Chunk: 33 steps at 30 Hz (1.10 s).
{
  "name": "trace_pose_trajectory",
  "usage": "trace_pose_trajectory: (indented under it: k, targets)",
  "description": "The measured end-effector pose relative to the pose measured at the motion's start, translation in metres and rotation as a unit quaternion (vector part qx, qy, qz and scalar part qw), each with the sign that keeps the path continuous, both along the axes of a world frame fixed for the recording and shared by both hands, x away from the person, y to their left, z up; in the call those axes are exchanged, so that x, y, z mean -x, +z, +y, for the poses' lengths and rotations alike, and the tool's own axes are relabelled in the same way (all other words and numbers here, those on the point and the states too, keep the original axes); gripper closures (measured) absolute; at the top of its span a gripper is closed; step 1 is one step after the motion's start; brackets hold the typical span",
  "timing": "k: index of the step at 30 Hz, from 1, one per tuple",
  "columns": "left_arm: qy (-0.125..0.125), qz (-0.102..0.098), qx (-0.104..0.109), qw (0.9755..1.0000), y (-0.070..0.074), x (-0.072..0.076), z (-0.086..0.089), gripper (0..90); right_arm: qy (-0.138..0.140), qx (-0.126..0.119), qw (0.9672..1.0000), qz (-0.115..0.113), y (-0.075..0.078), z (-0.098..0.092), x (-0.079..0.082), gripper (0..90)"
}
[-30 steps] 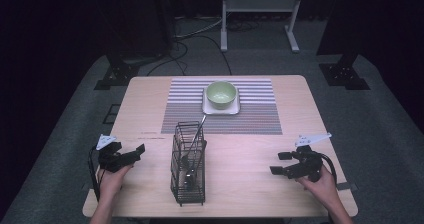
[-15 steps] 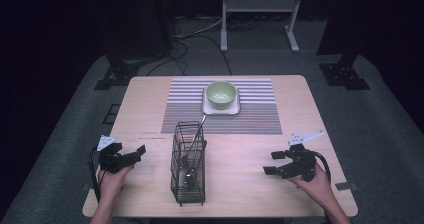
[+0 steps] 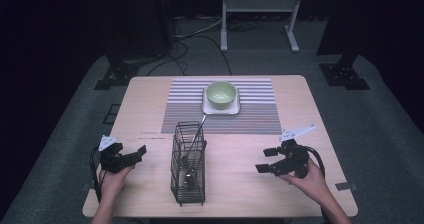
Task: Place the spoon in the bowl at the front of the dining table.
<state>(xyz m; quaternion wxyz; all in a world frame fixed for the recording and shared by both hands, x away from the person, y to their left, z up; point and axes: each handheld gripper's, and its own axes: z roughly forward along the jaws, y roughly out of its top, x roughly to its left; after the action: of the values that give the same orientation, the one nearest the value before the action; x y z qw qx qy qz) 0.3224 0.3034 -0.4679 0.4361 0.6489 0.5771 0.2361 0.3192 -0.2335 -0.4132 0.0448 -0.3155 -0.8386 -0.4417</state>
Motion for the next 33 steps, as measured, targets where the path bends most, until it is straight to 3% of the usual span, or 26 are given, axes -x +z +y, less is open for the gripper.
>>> trace_pose_trajectory:
  k: [17, 29, 33]
  targets:
    - [0.0, 0.002, 0.0, 1.0, 0.0, 0.0, 0.001, 0.0, 0.04, -0.008, 0.9991, 0.006, 0.023, 0.028, -0.004, 19.1]
    - [-0.002, 0.002, -0.002, 1.0, -0.001, -0.001, 0.001, 0.0, 0.066, -0.039, 0.9968, 0.021, 0.038, 0.045, -0.007, 20.8]
    - [-0.001, 0.002, 0.0, 1.0, -0.001, 0.0, 0.002, 0.0, 0.078, -0.06, 0.9946, 0.035, 0.046, 0.054, -0.011, 20.9]
